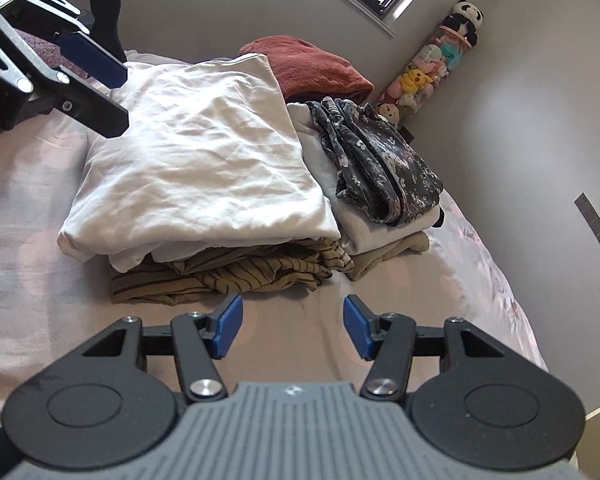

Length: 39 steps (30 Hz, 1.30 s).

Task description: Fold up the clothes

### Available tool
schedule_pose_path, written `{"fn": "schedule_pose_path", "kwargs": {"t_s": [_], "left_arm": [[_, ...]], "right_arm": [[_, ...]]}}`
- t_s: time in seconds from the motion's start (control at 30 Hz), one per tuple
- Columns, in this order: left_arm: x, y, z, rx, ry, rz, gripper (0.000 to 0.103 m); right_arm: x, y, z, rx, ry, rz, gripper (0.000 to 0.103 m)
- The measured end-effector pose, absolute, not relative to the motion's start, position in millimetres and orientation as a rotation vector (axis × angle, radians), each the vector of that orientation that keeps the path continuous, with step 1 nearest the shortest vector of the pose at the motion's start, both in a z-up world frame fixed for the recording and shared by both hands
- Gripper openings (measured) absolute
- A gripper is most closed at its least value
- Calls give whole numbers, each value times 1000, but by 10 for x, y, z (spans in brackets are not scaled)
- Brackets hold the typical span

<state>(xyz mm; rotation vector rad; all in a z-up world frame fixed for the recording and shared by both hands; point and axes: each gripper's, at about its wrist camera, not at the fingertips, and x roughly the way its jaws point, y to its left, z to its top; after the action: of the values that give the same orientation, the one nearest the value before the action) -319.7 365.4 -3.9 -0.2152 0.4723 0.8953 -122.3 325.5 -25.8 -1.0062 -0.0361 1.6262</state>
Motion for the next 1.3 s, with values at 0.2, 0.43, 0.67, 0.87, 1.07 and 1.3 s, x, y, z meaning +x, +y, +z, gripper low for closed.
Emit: {"fn": "schedule_pose_path", "kwargs": {"t_s": [0.2, 0.43, 0.67, 0.87, 1.07, 1.3], "left_arm": [[-3153, 3627, 11, -227, 459, 917, 49], [-3143, 3697, -21, -225, 484, 914, 49], [-3092, 3955, -17, -214, 551, 905, 49], [-3001, 4327, 62, -206, 574, 913, 49], [-2900, 4634, -14, -222, 602, 914, 49], [-2764, 4677, -386, -259, 684, 882, 49]], "right_arm": [[-1146, 3115, -126, -933, -10, 1635, 58], [-997, 3228, -107, -850, 93, 1618, 58], [-1060, 3471, -166, -830, 155, 1635, 58], [-1054, 3836, -97, -774, 197, 1635, 59], [-1019, 4136, -162, -766, 231, 1615, 60], [-1086, 4233, -470, -804, 321, 1647, 60]]}}
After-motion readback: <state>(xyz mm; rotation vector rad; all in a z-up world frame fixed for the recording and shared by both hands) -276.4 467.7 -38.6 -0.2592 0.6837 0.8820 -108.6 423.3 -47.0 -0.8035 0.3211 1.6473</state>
